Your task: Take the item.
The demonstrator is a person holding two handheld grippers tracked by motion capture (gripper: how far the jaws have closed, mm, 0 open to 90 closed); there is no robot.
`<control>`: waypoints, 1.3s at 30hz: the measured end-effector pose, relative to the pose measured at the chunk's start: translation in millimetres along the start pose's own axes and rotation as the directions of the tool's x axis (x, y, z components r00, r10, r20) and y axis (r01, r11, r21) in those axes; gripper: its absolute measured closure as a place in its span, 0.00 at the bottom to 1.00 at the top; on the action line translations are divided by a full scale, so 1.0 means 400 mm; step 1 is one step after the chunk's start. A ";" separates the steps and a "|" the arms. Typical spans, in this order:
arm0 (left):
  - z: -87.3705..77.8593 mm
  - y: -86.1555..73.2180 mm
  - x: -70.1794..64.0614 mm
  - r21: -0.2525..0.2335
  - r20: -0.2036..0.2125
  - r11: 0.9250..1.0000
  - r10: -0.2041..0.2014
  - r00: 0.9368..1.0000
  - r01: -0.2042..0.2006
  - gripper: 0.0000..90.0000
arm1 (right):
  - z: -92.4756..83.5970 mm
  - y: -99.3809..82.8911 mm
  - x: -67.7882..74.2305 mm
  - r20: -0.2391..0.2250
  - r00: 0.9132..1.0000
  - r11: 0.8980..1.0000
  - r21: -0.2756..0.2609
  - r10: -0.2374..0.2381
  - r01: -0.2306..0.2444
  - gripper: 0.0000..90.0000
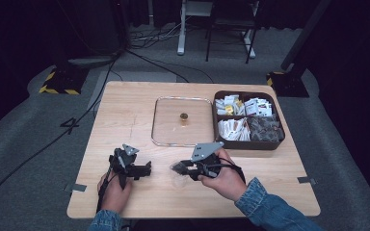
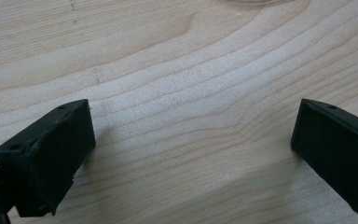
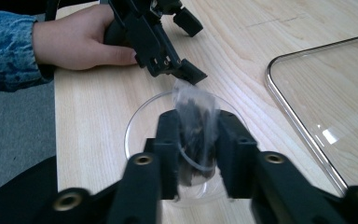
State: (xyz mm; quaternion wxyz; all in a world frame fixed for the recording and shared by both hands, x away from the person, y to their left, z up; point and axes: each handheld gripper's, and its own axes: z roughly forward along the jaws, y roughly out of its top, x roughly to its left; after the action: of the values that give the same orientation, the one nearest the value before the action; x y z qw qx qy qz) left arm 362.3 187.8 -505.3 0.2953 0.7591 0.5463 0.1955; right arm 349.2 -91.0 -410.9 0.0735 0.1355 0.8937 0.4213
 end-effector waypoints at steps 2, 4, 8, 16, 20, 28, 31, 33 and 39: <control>0.000 0.000 0.000 -0.002 -0.002 1.000 -0.003 1.000 0.003 0.00 | -0.001 0.001 -0.001 0.004 1.000 1.000 -0.023 0.014 -0.014 0.59; 0.000 0.000 0.000 -0.002 -0.002 1.000 -0.002 1.000 0.002 0.00 | -0.001 0.002 -0.002 0.010 1.000 0.999 -0.030 0.012 -0.011 0.57; 0.000 0.000 0.000 -0.002 -0.002 1.000 -0.002 1.000 0.002 0.00 | 0.002 0.000 -0.002 0.004 1.000 1.000 -0.026 0.018 -0.018 0.53; 0.000 0.000 0.000 -0.002 0.000 1.000 -0.002 1.000 0.002 0.00 | -0.007 0.001 -0.006 -0.003 0.999 0.998 -0.055 0.043 -0.043 0.45; 0.000 -0.001 -0.002 -0.003 -0.002 1.000 -0.006 1.000 0.006 0.00 | -0.027 0.004 -0.016 -0.024 0.998 0.995 -0.074 0.064 -0.066 0.40; -0.004 -0.005 -0.003 0.000 0.000 1.000 -0.005 1.000 0.005 0.00 | -0.127 -0.004 -0.054 -0.024 0.996 0.989 -0.117 0.088 -0.090 0.29; -0.004 -0.005 -0.002 0.000 -0.002 1.000 0.002 1.000 -0.002 0.00 | -0.160 -0.009 -0.066 -0.007 0.996 0.988 -0.123 0.093 -0.093 0.28; -0.004 -0.005 -0.002 0.000 -0.001 1.000 0.002 1.000 -0.002 0.00 | -0.180 -0.016 -0.072 0.007 0.996 0.989 -0.122 0.089 -0.088 0.29; -0.002 -0.003 -0.002 -0.001 0.001 1.000 0.002 1.000 -0.002 0.00 | -0.225 -0.052 -0.089 0.043 0.994 0.990 -0.103 0.099 -0.094 0.28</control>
State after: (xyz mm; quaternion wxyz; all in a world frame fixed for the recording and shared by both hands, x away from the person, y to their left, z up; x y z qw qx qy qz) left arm 360.5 187.4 -505.3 0.2955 0.7597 0.5453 0.1955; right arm 357.4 -180.4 -369.3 0.0814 0.1847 0.8617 0.4655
